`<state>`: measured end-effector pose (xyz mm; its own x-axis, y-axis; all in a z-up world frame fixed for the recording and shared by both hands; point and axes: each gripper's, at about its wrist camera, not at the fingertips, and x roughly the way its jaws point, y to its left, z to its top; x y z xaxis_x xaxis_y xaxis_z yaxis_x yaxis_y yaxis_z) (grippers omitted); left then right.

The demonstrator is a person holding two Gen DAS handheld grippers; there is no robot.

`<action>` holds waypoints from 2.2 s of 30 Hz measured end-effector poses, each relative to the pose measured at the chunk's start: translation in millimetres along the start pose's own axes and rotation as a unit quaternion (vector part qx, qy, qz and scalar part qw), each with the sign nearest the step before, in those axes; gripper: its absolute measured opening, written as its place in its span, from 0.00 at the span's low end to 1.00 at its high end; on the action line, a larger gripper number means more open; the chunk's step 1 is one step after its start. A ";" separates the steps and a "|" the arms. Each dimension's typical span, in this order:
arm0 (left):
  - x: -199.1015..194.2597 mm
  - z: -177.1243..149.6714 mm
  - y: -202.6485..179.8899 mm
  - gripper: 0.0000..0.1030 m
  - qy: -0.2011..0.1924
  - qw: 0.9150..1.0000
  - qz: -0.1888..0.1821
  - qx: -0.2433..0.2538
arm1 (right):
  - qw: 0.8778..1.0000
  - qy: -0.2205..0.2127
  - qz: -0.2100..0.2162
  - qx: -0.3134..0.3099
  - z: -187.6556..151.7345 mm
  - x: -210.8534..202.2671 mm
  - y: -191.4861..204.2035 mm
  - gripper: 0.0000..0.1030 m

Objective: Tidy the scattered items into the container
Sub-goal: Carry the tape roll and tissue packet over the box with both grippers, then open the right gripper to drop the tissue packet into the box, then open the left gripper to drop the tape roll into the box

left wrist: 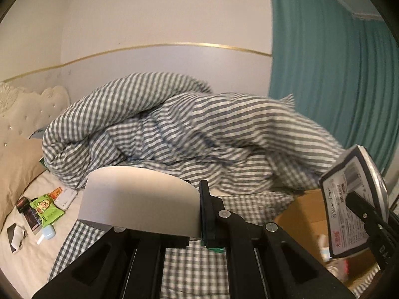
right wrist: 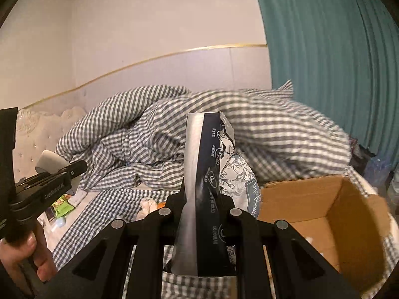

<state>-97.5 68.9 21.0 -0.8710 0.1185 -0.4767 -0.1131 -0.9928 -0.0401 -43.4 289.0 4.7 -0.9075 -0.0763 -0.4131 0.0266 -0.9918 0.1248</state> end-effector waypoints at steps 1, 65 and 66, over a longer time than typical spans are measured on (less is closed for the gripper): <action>-5.8 0.6 -8.7 0.06 -0.002 1.000 -0.005 0.004 | 1.000 -0.002 -0.004 0.000 0.8 -7.3 -5.0 0.13; 20.5 -82.6 -317.2 0.83 0.097 0.966 -0.193 0.145 | 0.976 0.065 -0.189 0.083 -65.7 -75.6 -259.8 0.83; 17.4 -80.7 -315.1 0.85 0.090 0.967 -0.191 0.143 | 0.976 0.065 -0.189 0.082 -64.7 -75.6 -258.3 0.83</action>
<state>-38.4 382.2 -45.5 -0.6454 0.4452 -0.6207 -0.5604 -0.8281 -0.0113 45.4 544.3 -54.7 -0.7783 0.2700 -0.5669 -0.3774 -0.9227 0.0787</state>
